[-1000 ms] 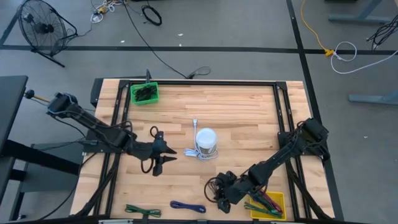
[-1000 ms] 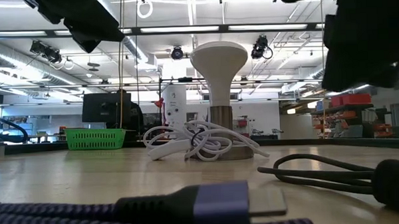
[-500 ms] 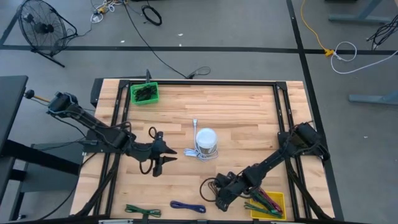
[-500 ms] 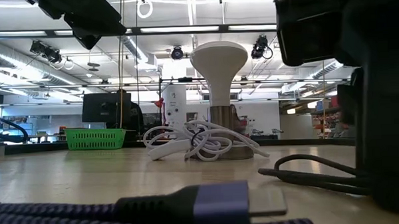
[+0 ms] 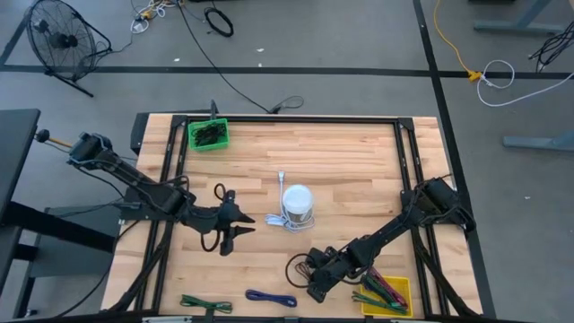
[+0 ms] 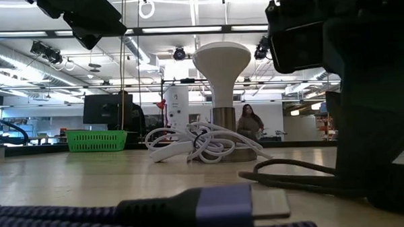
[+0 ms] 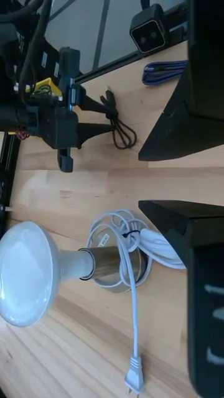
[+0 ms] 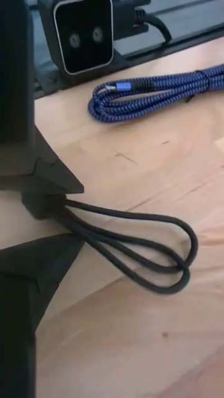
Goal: Pick & Place USB Port
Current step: Put the plain black charger cable into the green basket
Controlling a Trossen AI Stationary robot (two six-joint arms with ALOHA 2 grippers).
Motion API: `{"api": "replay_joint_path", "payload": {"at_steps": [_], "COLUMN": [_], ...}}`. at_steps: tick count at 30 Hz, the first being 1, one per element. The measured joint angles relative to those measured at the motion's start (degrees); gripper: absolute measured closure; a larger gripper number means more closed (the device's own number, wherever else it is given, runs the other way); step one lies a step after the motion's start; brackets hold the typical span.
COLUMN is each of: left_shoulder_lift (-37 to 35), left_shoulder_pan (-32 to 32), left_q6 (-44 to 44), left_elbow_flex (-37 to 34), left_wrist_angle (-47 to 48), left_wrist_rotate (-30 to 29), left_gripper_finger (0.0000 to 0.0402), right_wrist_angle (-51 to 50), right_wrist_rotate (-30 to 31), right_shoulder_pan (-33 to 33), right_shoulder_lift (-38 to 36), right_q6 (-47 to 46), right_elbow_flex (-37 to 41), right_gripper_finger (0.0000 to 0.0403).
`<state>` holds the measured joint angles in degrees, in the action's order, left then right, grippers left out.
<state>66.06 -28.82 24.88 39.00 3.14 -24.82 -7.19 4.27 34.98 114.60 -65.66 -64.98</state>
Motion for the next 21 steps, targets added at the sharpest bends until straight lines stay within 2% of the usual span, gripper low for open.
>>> {"api": "replay_joint_path", "payload": {"at_steps": [3, 7, 15, 21], "left_shoulder_lift": [-0.01, -0.01, -0.02, -0.02], "left_shoulder_pan": [0.0, 0.0, -0.02, -0.04], "left_q6": [0.02, 0.0, 0.02, 0.02], "left_elbow_flex": [0.0, 0.0, 0.0, 0.0], "left_wrist_angle": [0.02, 0.04, 0.04, 0.06], "left_wrist_rotate": [-0.02, -0.01, -0.01, -0.02], "left_gripper_finger": [0.0285, 0.0285, 0.0285, 0.0285], "right_wrist_angle": [-0.33, -0.38, -1.26, -4.16], "right_wrist_rotate": [-0.15, -0.23, -0.88, -0.39], "right_shoulder_pan": [-0.02, -0.03, -0.36, 0.24], "right_shoulder_lift": [0.8, 0.84, -1.58, -9.52], "right_q6": [-0.26, -0.34, 0.96, 2.21], "right_elbow_flex": [0.01, 0.05, 0.29, 0.23], "right_gripper_finger": [0.0317, 0.0386, 0.0399, 0.0401]}}
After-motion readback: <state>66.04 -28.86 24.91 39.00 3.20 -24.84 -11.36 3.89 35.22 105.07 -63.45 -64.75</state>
